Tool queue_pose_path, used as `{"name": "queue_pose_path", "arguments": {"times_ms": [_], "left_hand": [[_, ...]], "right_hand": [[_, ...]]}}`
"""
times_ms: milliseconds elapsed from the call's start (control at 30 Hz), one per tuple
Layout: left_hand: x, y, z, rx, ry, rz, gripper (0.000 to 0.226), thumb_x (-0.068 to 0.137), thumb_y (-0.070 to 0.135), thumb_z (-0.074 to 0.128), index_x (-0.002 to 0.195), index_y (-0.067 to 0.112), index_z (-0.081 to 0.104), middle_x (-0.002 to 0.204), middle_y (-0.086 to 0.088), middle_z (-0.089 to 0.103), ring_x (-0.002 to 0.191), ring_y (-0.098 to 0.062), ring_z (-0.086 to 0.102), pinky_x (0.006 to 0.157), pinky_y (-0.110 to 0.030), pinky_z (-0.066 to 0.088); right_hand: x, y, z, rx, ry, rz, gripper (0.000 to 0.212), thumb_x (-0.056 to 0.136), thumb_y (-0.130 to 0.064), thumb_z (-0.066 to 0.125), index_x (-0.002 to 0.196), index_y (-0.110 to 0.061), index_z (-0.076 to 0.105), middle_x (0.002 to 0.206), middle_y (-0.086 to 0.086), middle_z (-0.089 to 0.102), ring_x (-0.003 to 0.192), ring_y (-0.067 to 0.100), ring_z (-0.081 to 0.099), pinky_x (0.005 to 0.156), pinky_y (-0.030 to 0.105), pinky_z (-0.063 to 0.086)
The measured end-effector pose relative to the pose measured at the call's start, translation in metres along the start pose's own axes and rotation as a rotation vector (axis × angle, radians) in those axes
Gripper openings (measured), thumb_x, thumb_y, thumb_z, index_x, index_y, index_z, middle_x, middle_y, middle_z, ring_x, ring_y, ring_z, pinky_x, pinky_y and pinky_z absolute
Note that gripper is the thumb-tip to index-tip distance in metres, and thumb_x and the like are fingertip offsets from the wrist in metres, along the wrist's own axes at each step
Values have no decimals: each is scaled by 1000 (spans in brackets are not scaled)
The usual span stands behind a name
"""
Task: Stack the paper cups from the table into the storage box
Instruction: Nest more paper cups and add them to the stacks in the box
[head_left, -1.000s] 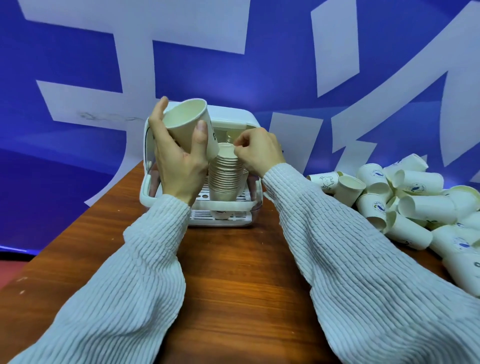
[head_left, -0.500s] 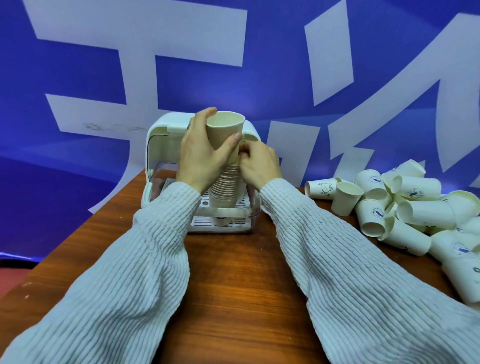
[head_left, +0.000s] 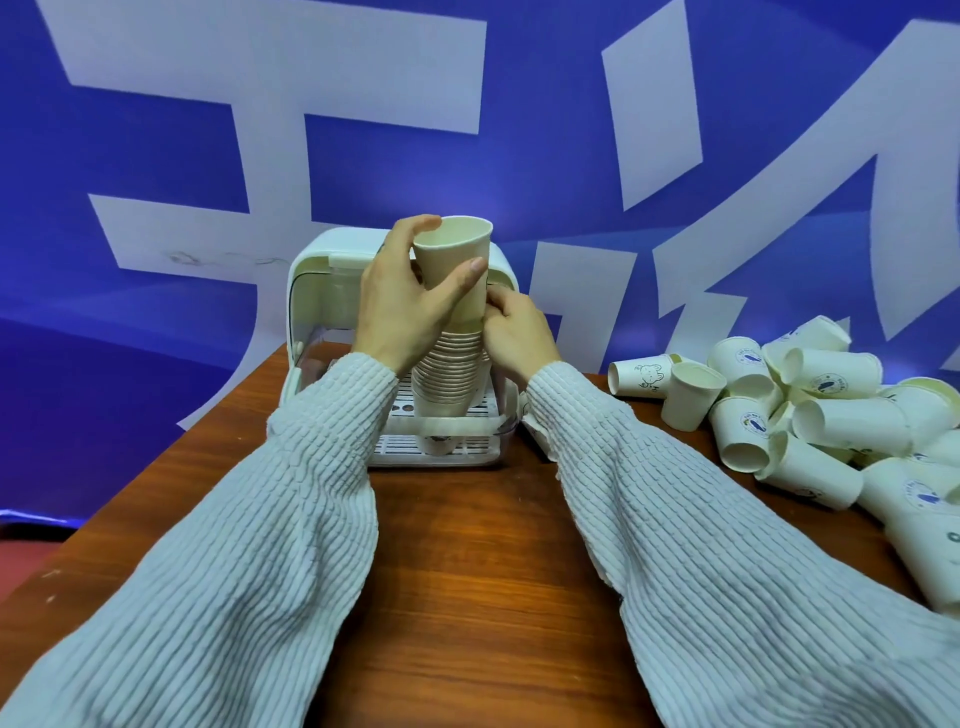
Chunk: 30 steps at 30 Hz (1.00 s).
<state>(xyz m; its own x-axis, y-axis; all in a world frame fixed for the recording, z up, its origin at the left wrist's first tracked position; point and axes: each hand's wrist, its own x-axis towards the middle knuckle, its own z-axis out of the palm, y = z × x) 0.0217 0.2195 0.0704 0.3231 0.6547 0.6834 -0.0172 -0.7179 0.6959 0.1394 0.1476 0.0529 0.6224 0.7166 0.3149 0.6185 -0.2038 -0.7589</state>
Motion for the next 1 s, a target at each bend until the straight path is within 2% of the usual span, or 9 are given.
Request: {"name": "queue_pose_path", "arguments": {"times_ms": [133,233,300,400,500,700,867,933,1000], "left_hand": [[-3,-7,2,87,-27,5,61,85,49,78,133,18,57,129,1,62,109,-15,61,83,-17,48],[-8,-15,2,181,-71,29,63,84,46,78,136,17,56,133,0,60,117,-18,57,98,-32,48],[-12,-22,3,268,-149,10,67,84,52,73,140,19,54,136,-2,59,124,-21,53,106,-41,45],[-18,-30,3,410,-215,-12,76,90,74,40,143,23,55,135,-3,58,128,-25,45,108,-48,38],[-22,-35,0,462,-178,-28,84,91,76,16,138,23,62,137,0,59,130,-24,41,104,-46,34],[-31,-40,-2,462,-248,-22,91,77,79,48,145,20,51,143,-2,56,132,-27,49,108,-42,40],[-33,-35,-2,360,-359,-134,107,75,46,75,161,22,17,154,-10,43,139,-28,46,112,-47,41],[-37,-35,-2,303,-379,-176,112,71,39,77,160,31,10,149,-11,51,132,-29,53,107,-45,46],[-38,-35,-1,305,-337,-185,111,70,36,77,159,31,12,142,-10,57,126,-30,57,104,-44,47]], "right_hand": [[2,9,-2,73,2,38,33,95,-34,39,106,-34,70,108,-5,74,101,27,68,91,56,57],[1,10,-3,101,1,32,37,96,-27,37,108,-31,72,110,-3,74,102,27,69,92,57,57],[0,10,-2,109,12,18,36,98,-24,37,109,-28,72,111,-3,73,102,23,67,95,55,56],[-1,10,0,144,33,9,33,104,-22,38,108,-26,70,111,-4,72,105,19,65,97,51,55],[0,12,2,163,15,10,33,105,-21,37,109,-29,69,114,-5,71,106,17,65,98,50,54],[-2,19,8,152,-11,6,36,100,-25,36,110,-29,70,116,-4,72,107,19,66,96,52,56],[-3,20,7,136,-9,-2,37,98,-26,36,109,-29,71,111,-7,73,104,18,67,95,51,56],[-5,19,5,137,-20,-3,36,101,-24,38,111,-28,71,112,-7,73,105,17,67,97,51,55],[-7,20,3,133,-32,-8,34,105,-20,39,115,-26,71,113,-6,73,106,16,67,97,50,55]]}}
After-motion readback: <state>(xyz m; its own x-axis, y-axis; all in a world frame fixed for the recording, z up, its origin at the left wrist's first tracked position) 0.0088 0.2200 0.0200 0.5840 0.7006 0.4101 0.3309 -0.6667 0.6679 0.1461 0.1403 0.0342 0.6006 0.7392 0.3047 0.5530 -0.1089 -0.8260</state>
